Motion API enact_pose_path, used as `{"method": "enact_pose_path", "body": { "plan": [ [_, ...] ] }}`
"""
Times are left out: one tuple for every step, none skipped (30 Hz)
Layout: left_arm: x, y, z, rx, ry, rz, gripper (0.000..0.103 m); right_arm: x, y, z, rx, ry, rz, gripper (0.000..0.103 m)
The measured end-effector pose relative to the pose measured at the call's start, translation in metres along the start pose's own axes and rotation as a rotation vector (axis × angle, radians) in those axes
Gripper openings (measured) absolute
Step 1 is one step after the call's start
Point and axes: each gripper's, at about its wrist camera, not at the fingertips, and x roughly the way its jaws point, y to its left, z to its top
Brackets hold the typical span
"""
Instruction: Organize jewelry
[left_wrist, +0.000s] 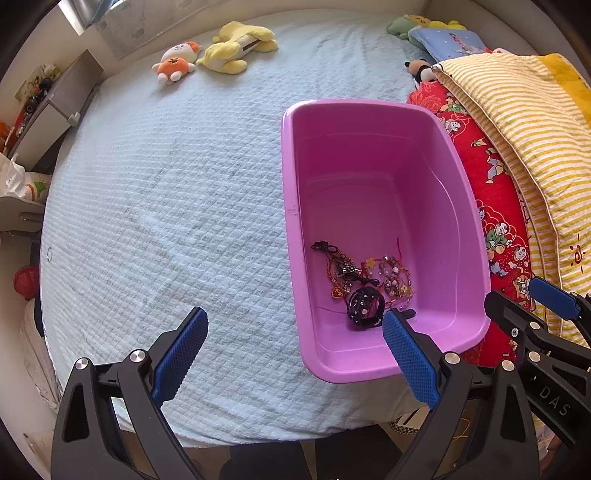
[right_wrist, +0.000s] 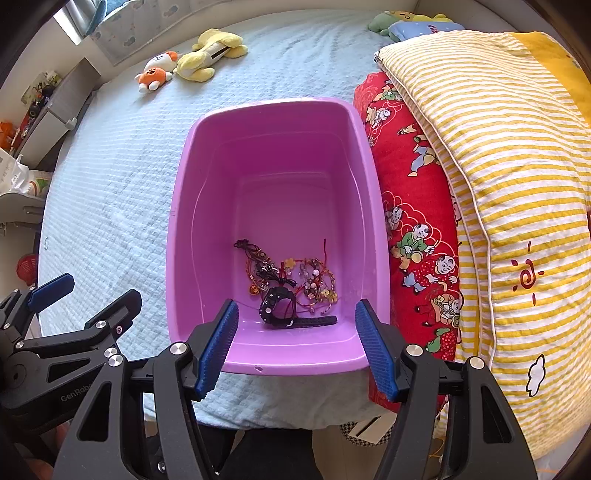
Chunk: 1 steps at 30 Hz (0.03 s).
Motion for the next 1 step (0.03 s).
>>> {"method": "enact_pose_path", "body": {
  "plan": [
    [-0.0001,0.0001,-0.0003,0.001,0.000,0.000,0.094,-0.0001,0.0002,0.0003,0.000,0.000,0.000,0.063]
  ]
}}
